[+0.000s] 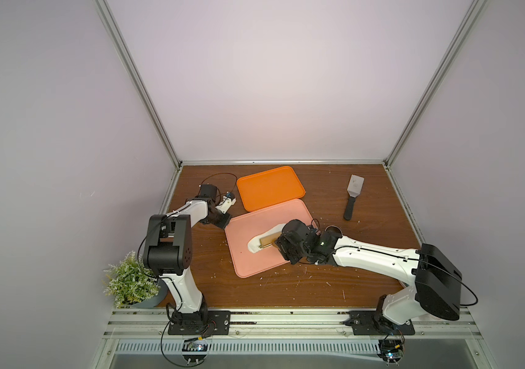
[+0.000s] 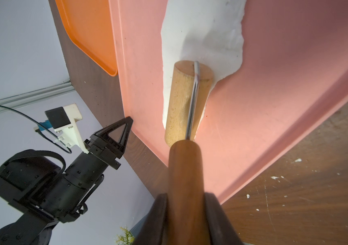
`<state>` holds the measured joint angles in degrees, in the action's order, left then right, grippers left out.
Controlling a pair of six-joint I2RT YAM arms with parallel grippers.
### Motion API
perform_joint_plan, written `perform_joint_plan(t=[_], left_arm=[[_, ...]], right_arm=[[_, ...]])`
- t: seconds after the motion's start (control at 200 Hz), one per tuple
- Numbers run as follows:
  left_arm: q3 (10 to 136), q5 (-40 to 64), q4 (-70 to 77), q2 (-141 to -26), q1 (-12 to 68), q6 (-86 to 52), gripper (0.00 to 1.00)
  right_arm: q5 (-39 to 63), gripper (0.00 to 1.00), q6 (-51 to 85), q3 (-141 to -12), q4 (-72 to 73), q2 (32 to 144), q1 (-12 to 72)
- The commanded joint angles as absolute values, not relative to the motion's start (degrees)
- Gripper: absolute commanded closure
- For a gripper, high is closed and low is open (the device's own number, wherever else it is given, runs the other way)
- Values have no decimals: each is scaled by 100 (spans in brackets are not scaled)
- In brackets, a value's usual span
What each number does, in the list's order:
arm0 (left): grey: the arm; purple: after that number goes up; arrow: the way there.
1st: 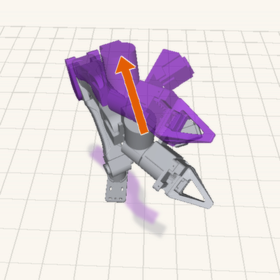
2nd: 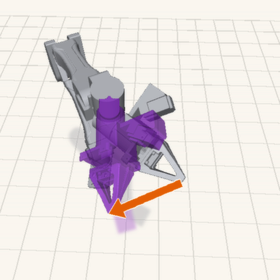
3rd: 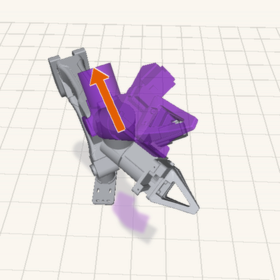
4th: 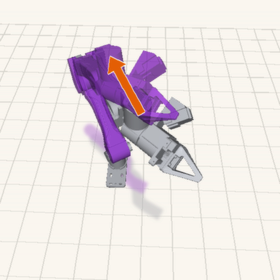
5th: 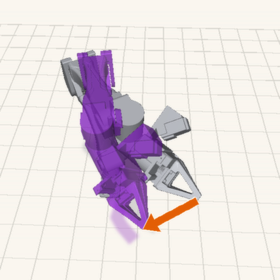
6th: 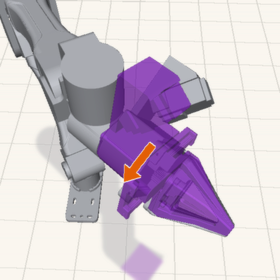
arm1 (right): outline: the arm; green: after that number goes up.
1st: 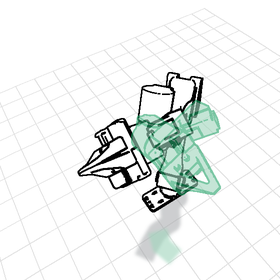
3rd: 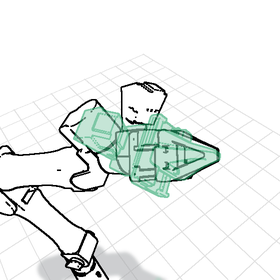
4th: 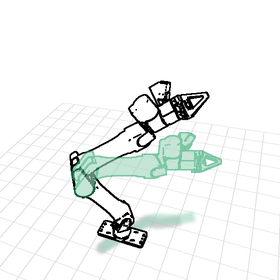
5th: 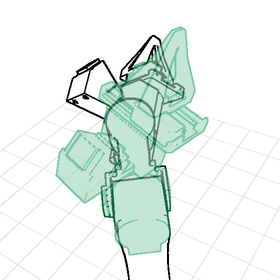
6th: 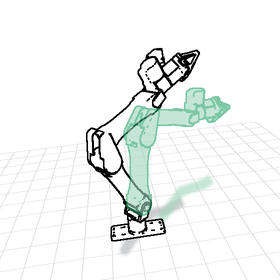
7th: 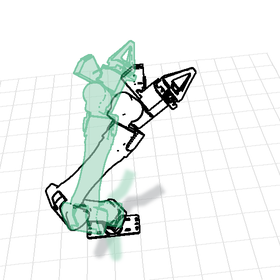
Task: Roll out the dumpling wrappers from the dough
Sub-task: Flatten out the dough on the work surface.
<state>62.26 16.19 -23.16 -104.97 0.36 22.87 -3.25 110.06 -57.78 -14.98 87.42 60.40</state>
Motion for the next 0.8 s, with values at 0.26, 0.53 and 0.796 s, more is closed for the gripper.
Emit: perform_joint_plan(t=[0.26,0.53,0.796], left_arm=[[5774,853,-2396,-11196,47,2201,100],[5766,853,-2396,-11193,49,2197,100],[5774,891,-2426,-11188,46,2197,100]], right_arm=[[971,100,11801,-4800,-3425,8614,6390],[843,100,11748,-4957,-3841,8468,6430],[-162,100,11057,-6172,-3539,8534,6314]])
